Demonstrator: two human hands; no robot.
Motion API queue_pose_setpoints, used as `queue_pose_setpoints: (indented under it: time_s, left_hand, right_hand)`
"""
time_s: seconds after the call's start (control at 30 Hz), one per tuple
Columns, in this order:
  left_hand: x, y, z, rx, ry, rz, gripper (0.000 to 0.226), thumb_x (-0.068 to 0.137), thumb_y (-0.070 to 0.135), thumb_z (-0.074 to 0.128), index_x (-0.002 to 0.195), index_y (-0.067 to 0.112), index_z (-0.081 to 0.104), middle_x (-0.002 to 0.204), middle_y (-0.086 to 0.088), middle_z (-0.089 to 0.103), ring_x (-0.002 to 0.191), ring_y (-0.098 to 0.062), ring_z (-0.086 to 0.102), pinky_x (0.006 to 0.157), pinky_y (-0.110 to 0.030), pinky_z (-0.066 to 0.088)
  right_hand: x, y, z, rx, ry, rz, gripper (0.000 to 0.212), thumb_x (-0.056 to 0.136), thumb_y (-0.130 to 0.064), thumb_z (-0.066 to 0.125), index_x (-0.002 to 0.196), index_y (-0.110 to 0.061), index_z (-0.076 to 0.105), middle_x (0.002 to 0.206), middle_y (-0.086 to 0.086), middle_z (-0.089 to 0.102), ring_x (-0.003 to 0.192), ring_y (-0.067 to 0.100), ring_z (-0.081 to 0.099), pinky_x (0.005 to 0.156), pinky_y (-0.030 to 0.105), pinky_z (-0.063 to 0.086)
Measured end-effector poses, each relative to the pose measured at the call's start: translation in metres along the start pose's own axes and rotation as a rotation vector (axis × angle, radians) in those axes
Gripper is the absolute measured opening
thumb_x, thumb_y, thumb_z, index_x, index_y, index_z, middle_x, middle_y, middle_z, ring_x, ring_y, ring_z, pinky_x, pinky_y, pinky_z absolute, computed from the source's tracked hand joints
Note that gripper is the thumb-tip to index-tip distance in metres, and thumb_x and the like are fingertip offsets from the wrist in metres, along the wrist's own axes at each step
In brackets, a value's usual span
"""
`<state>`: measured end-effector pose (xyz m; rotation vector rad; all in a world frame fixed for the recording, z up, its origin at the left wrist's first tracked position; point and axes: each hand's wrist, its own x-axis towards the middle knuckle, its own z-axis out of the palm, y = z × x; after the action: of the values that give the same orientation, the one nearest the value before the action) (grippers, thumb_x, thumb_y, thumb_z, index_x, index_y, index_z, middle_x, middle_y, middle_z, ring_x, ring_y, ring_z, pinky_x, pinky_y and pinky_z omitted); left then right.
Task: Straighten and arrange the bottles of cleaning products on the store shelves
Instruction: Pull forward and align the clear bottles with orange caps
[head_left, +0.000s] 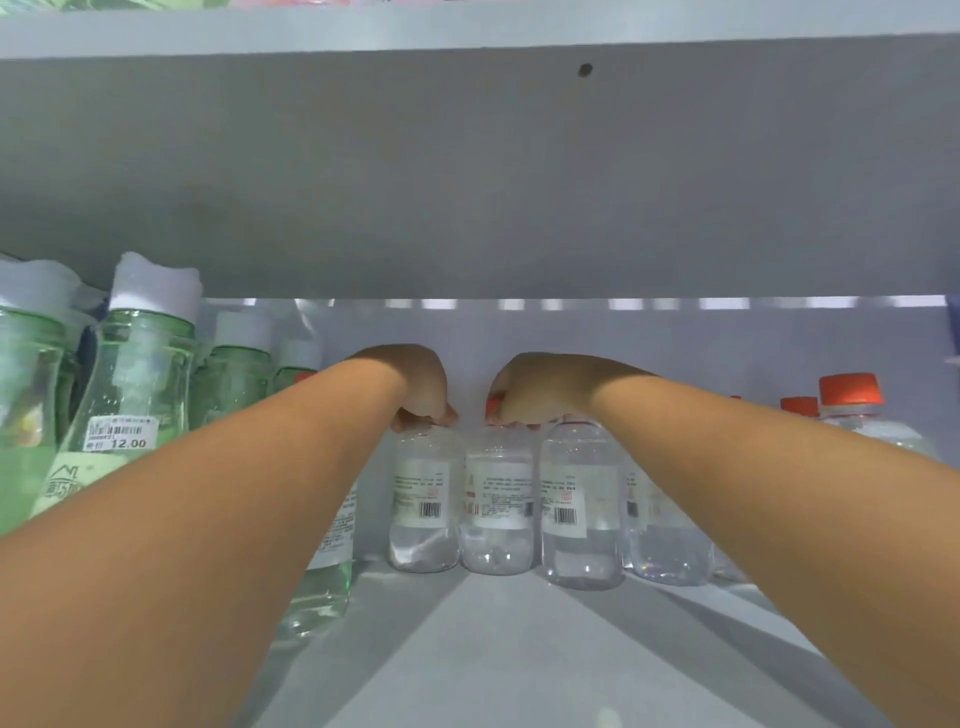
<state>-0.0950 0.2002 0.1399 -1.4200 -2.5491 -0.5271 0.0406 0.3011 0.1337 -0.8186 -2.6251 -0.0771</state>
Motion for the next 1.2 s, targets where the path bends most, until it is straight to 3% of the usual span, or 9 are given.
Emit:
queue_pose_setpoints:
  time_s: [0.13, 0.27, 0.4, 0.5, 0.6, 0.73, 0.87, 0.97, 1.2]
  left_hand:
    - [0.003, -0.004, -0.003, -0.095, -0.085, -0.061, 0.022, 0.094, 0.019, 0.073, 0.11, 0.004, 0.071, 0.114, -0.012, 0.07, 0.103, -0.03, 0.072, 0.096, -0.042, 0.059]
    - [0.005, -0.004, 0.0, -0.091, -0.072, -0.062, 0.025, 0.096, 0.021, 0.071, 0.116, 0.006, 0.068, 0.111, -0.009, 0.071, 0.103, -0.029, 0.073, 0.096, -0.042, 0.059]
    - [0.003, -0.002, 0.004, -0.075, -0.027, -0.047, 0.015, 0.097, 0.023, 0.066, 0.101, 0.009, 0.071, 0.108, -0.008, 0.07, 0.101, -0.028, 0.074, 0.094, -0.04, 0.06]
    - [0.001, -0.001, 0.005, -0.068, -0.038, -0.051, 0.019, 0.093, 0.021, 0.065, 0.103, 0.008, 0.074, 0.108, -0.009, 0.071, 0.103, -0.029, 0.073, 0.095, -0.04, 0.06]
    - [0.0, 0.001, 0.006, -0.109, -0.061, -0.074, 0.024, 0.094, 0.017, 0.064, 0.114, 0.003, 0.068, 0.114, -0.012, 0.068, 0.103, -0.03, 0.072, 0.094, -0.041, 0.06]
    - [-0.004, 0.003, 0.005, -0.113, -0.047, -0.093, 0.026, 0.099, 0.026, 0.065, 0.113, 0.004, 0.065, 0.114, -0.01, 0.067, 0.103, -0.032, 0.072, 0.094, -0.043, 0.06]
    - [-0.014, 0.006, 0.005, -0.051, -0.018, -0.086, 0.023, 0.098, 0.031, 0.063, 0.091, 0.01, 0.062, 0.1, -0.008, 0.065, 0.086, -0.03, 0.07, 0.097, -0.042, 0.059]
    - [-0.012, 0.005, 0.004, -0.072, -0.056, -0.108, 0.021, 0.095, 0.022, 0.062, 0.104, 0.003, 0.063, 0.109, -0.007, 0.066, 0.094, -0.029, 0.072, 0.095, -0.044, 0.06]
    - [-0.012, 0.006, 0.005, -0.153, -0.093, -0.143, 0.035, 0.101, 0.03, 0.063, 0.115, -0.001, 0.059, 0.114, -0.016, 0.065, 0.094, -0.039, 0.075, 0.089, -0.047, 0.062]
  right_hand:
    - [0.006, 0.003, 0.003, -0.002, 0.135, 0.023, 0.047, 0.089, -0.053, 0.065, 0.062, -0.015, 0.058, 0.058, 0.004, 0.057, 0.052, 0.023, 0.055, 0.075, 0.035, 0.058]
    - [0.003, 0.001, 0.003, 0.001, 0.106, 0.017, 0.032, 0.09, -0.04, 0.066, 0.072, -0.014, 0.069, 0.073, 0.008, 0.071, 0.066, 0.025, 0.062, 0.079, 0.035, 0.058]
    - [0.004, 0.0, 0.0, -0.024, 0.032, 0.054, 0.033, 0.099, -0.035, 0.06, 0.104, -0.007, 0.076, 0.1, 0.009, 0.078, 0.087, 0.023, 0.072, 0.088, 0.034, 0.057]
    - [0.003, 0.003, 0.001, 0.018, 0.048, 0.067, 0.032, 0.095, -0.041, 0.063, 0.084, -0.013, 0.074, 0.078, 0.0, 0.072, 0.074, 0.022, 0.067, 0.069, 0.028, 0.05]
    - [0.003, 0.002, 0.008, 0.0, 0.125, 0.051, 0.049, 0.092, -0.053, 0.066, 0.064, -0.013, 0.058, 0.064, 0.003, 0.058, 0.059, 0.021, 0.057, 0.065, 0.028, 0.047]
    - [0.002, -0.001, 0.005, 0.02, 0.09, 0.038, 0.035, 0.095, -0.04, 0.067, 0.079, -0.008, 0.07, 0.074, 0.005, 0.063, 0.068, 0.023, 0.06, 0.071, 0.03, 0.05]
    - [-0.004, -0.001, 0.002, 0.046, 0.031, 0.026, 0.032, 0.095, -0.037, 0.065, 0.097, -0.006, 0.076, 0.086, 0.003, 0.072, 0.079, 0.023, 0.07, 0.081, 0.029, 0.054]
    - [-0.007, 0.0, -0.001, 0.067, 0.052, 0.025, 0.045, 0.093, -0.05, 0.065, 0.1, -0.008, 0.078, 0.096, 0.01, 0.078, 0.09, 0.025, 0.075, 0.09, 0.036, 0.055]
    - [-0.005, -0.001, 0.004, 0.06, 0.063, -0.028, 0.026, 0.095, -0.031, 0.063, 0.098, -0.009, 0.078, 0.095, 0.012, 0.078, 0.08, 0.025, 0.071, 0.084, 0.036, 0.059]
